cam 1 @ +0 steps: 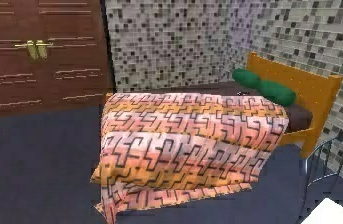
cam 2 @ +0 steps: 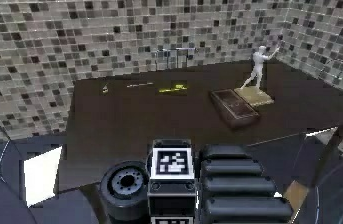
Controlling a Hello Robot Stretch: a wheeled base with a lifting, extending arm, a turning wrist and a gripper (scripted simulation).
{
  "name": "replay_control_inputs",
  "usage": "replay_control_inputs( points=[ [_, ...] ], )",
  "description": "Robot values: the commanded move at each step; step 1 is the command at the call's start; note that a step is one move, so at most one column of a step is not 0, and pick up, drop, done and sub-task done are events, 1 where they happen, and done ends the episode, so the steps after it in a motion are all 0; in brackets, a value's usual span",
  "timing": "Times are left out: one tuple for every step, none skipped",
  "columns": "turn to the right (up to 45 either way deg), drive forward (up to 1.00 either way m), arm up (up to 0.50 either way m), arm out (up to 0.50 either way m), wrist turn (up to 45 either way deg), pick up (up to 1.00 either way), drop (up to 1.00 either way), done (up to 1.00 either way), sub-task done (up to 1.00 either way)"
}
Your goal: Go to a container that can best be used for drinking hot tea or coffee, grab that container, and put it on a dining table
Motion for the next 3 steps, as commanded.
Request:
replay_control_inputs(
  points=[
    [45.0,0.00,0.00,0.00,0.0,0.00,0.00,0.00,0.00],
    [39.0,0.00,0.00,0.00,0.0,0.00,0.00,0.00,0.00],
    [-45.0,0.00,0.00,0.00,0.0,0.00,0.00,0.00,0.00]
  ],
)
